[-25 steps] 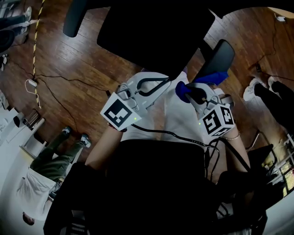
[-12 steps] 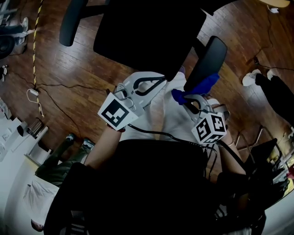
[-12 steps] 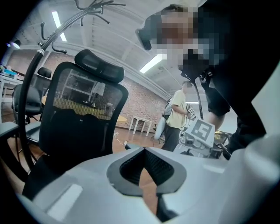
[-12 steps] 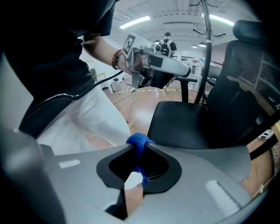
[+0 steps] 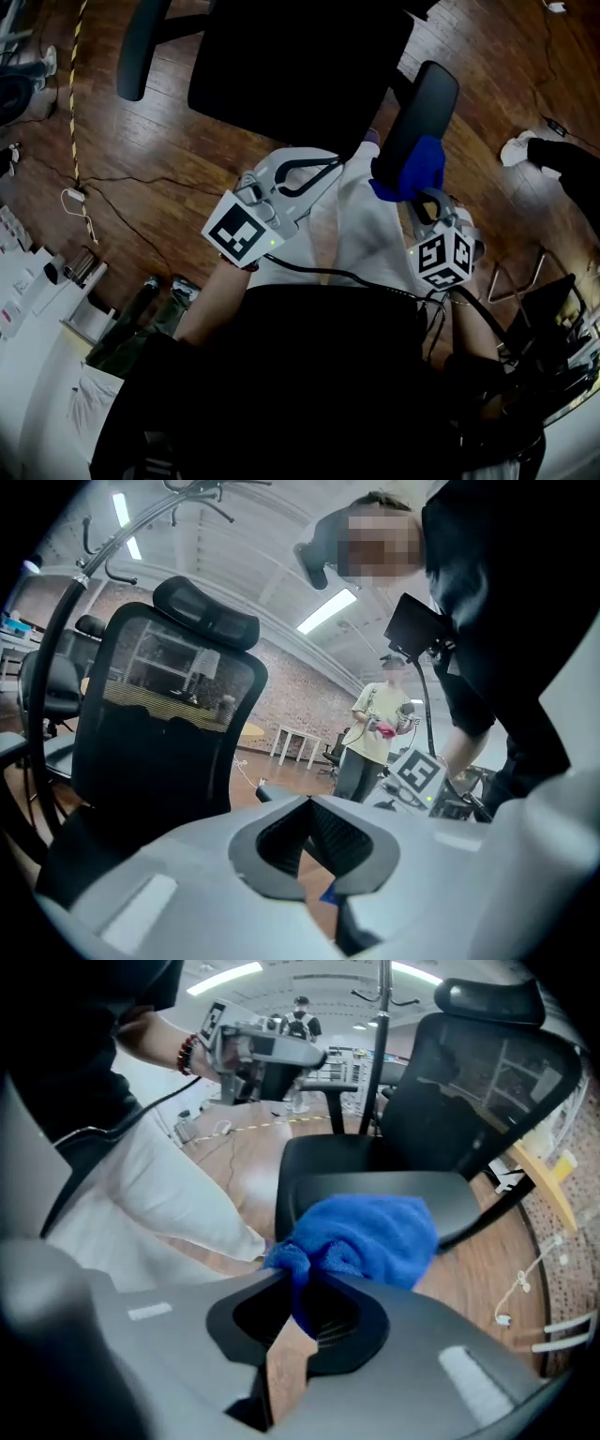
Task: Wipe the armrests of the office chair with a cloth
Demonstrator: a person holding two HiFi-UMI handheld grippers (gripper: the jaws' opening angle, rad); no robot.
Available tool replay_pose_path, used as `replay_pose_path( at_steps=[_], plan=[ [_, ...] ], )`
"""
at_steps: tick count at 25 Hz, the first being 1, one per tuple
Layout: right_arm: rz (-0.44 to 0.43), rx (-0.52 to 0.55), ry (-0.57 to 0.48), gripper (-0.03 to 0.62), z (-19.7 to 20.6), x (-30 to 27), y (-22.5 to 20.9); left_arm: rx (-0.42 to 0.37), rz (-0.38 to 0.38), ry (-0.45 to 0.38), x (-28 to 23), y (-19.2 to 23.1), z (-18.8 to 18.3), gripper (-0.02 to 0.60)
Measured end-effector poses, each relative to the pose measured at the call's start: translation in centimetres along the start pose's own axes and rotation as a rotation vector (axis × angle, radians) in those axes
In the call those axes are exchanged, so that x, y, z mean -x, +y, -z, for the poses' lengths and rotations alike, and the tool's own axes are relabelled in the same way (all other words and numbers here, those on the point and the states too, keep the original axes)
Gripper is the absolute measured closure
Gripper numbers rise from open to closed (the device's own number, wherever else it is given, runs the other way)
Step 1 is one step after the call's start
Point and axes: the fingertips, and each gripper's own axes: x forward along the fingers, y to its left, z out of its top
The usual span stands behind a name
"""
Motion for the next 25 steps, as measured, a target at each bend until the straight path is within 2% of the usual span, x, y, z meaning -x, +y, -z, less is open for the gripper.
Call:
replay_pose_path(
  at_steps=[2,4,6,9,13,19,22,25],
  plan=[
    [0.076,-0.099,-0.015,0.554,0.6,0.8,-3.1,0.006,-0.006,-0.019,-0.2,-0.1,-0.3,0.575],
    [0.110,-0.192,-0.061,0.554,0.1,1.9,-6.2,0.013,-0.016,-0.026,-0.4,-0.1,-0.1,0.575],
    [0.139,-0.227,-0.080,0.554,-0.6,2.4,-8.6,0.043,-0.040,-0.052,-0.4,0.0,-0.1,0.575],
    [0.181,-0.234,-0.074,0.554,-1.2,1.9,-11.1,0.078,-0.081,-0.074,0.3,0.5,0.0,0.575],
    [0.240,-0.236,-0.079,0.554,-1.2,1.6,-15.2,0.070,-0.099,-0.073,0.7,0.6,0.3,0.575],
    [0.334,-0.232,-0.142,0.554,-3.4,1.5,-23.0,0.085,-0.134,-0.114,1.2,0.6,0.1,0.575],
    [0.364,-0.214,-0.169,0.554,-4.7,1.6,-25.2,0.088,-0.143,-0.102,1.4,0.4,0.6,0.575],
    [0.350,-0.165,-0.233,0.554,-6.5,1.4,-26.1,0.080,-0.197,-0.116,1.8,0.4,0.5,0.575]
  ],
)
